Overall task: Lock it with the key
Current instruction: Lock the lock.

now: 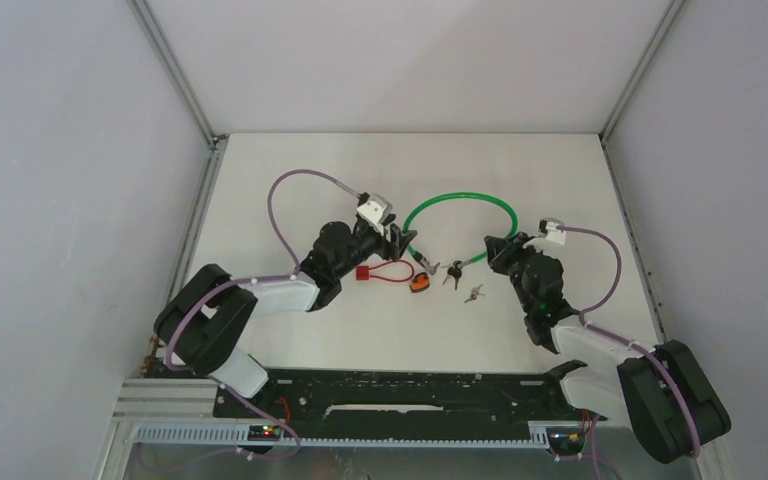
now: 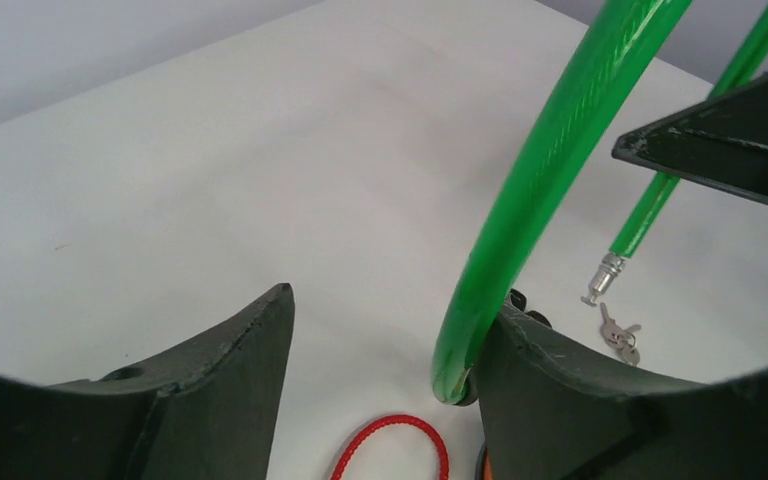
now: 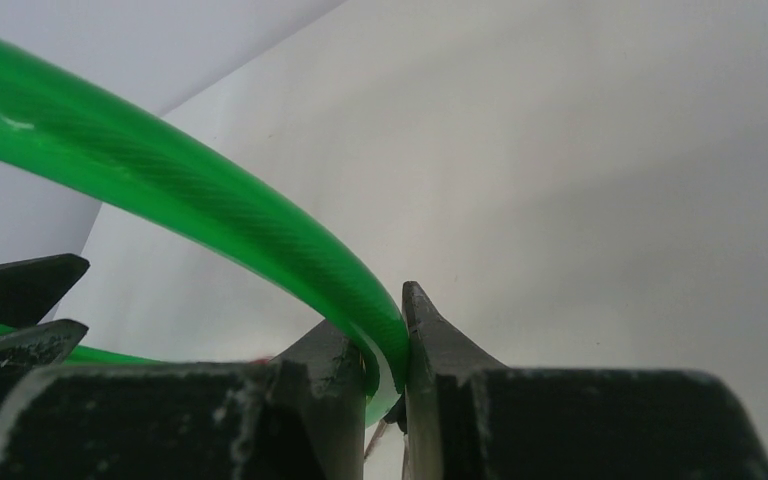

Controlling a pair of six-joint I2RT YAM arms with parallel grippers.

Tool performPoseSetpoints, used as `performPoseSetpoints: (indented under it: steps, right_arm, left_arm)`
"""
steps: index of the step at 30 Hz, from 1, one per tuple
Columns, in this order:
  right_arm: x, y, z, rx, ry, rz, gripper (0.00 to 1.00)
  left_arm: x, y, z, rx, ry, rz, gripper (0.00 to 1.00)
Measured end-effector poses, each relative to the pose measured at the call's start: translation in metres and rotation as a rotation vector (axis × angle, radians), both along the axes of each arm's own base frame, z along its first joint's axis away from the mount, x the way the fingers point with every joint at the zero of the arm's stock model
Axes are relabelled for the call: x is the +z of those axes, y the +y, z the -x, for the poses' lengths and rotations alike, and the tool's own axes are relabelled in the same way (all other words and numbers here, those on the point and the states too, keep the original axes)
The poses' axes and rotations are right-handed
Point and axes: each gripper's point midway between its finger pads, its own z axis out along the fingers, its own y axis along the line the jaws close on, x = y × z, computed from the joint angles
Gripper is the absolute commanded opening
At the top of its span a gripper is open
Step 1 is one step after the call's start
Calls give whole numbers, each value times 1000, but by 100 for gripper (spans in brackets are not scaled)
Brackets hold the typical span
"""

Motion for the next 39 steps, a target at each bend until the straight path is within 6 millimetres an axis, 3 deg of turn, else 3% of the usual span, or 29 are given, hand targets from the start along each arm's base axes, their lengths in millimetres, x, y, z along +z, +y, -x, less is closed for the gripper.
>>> performPoseSetpoints:
  steps: [8, 14, 39]
  right_arm:
    - [-3, 4, 0, 15, 13, -18, 0]
    - [-3, 3, 0, 13, 14, -24, 0]
    - [-1, 6, -1, 25, 7, -38, 0]
  left_arm:
    - [-14, -1, -15, -6, 72, 44, 55]
    - [-27, -6, -14, -32, 113, 63, 53]
    - [-43, -16, -11, -108, 161, 75, 43]
